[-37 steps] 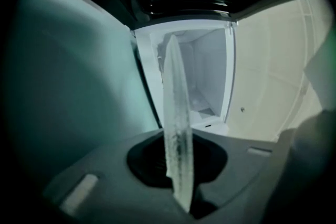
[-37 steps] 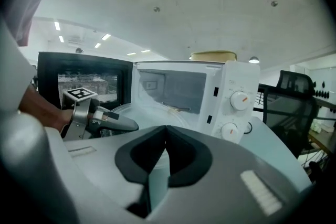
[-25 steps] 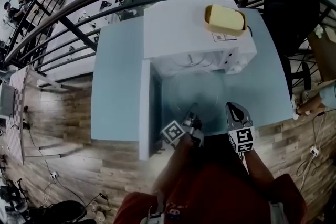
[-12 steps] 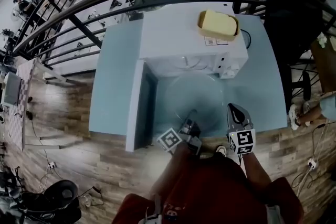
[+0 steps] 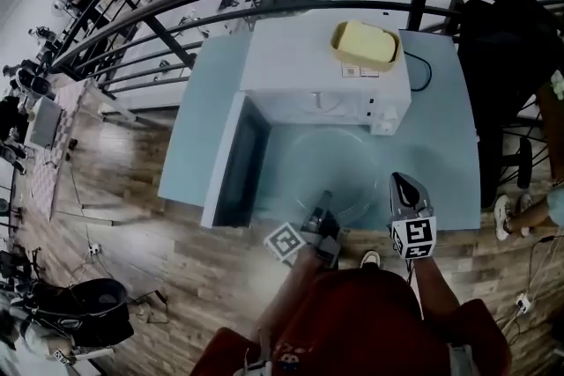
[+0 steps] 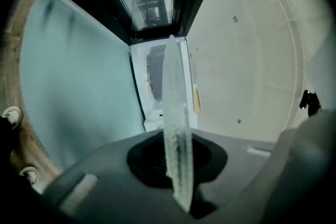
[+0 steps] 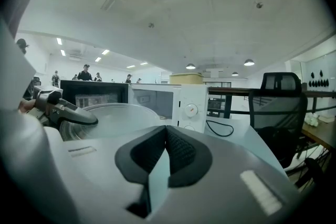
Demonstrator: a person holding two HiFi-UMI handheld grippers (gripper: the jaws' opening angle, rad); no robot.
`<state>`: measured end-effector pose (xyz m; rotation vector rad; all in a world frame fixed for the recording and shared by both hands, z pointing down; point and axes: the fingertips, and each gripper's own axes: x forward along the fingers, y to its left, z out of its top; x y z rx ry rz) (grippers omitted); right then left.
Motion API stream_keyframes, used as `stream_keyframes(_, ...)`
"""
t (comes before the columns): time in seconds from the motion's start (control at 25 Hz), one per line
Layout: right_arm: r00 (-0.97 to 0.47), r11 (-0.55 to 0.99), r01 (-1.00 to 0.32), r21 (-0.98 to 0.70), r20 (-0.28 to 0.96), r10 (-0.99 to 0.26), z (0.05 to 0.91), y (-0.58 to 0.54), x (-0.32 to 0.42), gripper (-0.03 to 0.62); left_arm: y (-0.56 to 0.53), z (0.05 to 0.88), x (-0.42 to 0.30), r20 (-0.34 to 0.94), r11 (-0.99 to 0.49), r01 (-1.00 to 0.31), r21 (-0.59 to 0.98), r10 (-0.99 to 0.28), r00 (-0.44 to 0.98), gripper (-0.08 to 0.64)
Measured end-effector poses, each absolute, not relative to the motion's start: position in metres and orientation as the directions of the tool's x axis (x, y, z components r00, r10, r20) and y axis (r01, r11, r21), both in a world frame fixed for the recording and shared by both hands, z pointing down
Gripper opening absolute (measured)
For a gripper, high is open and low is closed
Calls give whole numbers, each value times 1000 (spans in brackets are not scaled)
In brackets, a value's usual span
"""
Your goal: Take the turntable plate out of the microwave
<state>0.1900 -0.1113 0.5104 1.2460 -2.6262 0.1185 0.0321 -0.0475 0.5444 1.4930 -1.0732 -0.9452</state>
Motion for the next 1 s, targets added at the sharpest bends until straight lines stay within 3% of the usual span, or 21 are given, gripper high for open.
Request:
stream_keyframes(0.56,-693,707,-708,0,192,-694,482,-104,186,0,4,516,30,-57,-85,-175,981,-986,158,23)
stream_keyframes(1.0,-704,717,-697,11,178,-688,472,-103,168,0,1,502,19,-78,-102,-157,982,-985,151,24)
